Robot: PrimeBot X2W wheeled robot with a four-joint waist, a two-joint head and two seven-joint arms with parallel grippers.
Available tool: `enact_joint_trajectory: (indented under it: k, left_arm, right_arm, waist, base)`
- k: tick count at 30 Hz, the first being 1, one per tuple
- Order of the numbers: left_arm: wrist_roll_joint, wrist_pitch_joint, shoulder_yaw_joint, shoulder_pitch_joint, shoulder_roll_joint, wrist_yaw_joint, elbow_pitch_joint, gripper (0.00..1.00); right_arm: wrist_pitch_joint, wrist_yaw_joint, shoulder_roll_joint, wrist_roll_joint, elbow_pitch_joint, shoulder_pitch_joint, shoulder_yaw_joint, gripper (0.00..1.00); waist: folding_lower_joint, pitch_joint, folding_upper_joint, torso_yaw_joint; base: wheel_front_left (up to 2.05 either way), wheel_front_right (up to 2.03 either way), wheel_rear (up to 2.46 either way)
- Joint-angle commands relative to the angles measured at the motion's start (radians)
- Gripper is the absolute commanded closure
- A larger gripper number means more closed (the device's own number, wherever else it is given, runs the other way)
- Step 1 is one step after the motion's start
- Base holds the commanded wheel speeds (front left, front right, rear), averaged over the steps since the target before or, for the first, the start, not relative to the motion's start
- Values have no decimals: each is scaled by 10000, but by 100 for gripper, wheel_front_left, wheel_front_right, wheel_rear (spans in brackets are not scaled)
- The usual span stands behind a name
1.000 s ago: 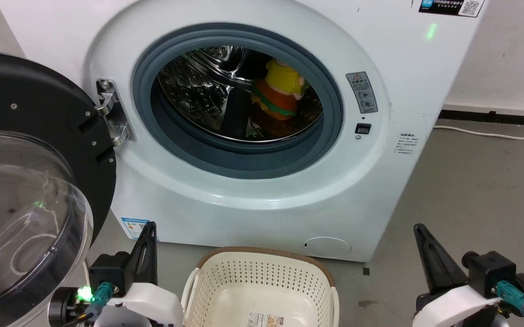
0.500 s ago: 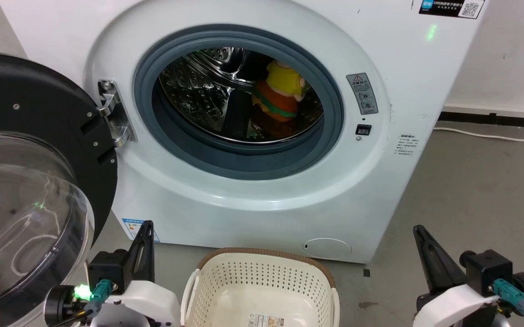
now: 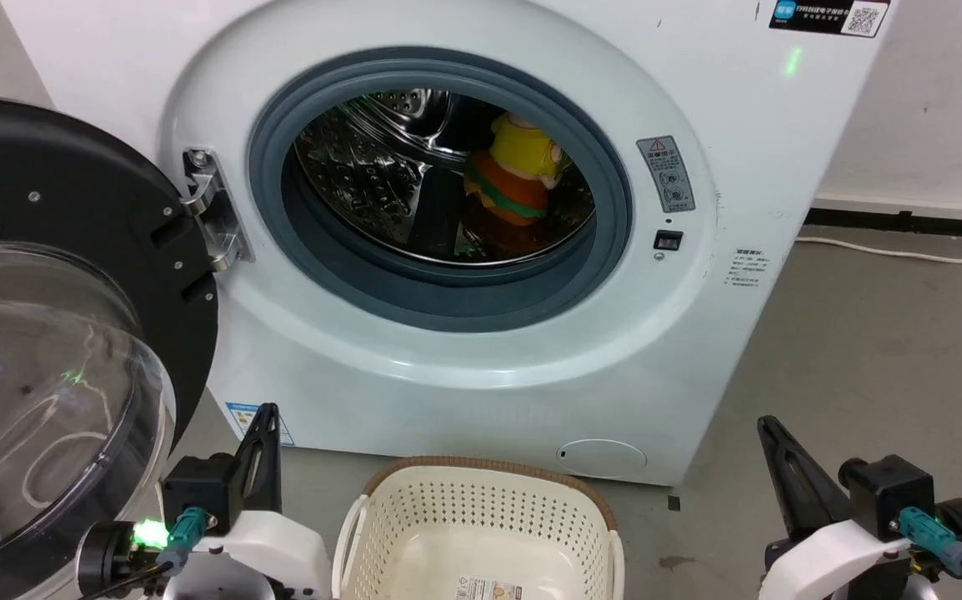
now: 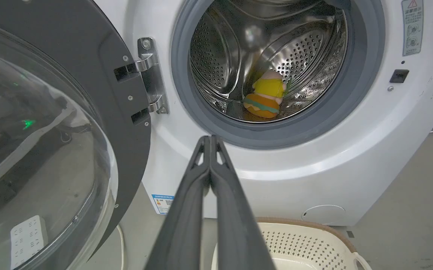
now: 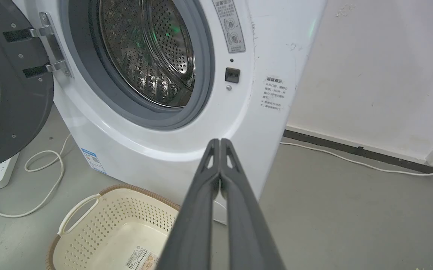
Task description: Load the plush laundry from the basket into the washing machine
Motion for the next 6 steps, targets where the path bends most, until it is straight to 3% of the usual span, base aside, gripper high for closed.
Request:
enact_joint_trajectory:
  k: [1,6]
  left_arm:
    - [83,32,83,155,-20,-57,-68,100]
    - [83,32,83,155,-20,-57,-68,100]
  right_arm:
    - [18,-9,-2,-76,-57,-116,-35,100]
    - [18,-9,-2,-76,-57,-116,-35,100]
  waist:
    - [0,0,-1,0]
    - [0,0,-1,0]
  base:
    - [0,0,0]
    - [0,0,0]
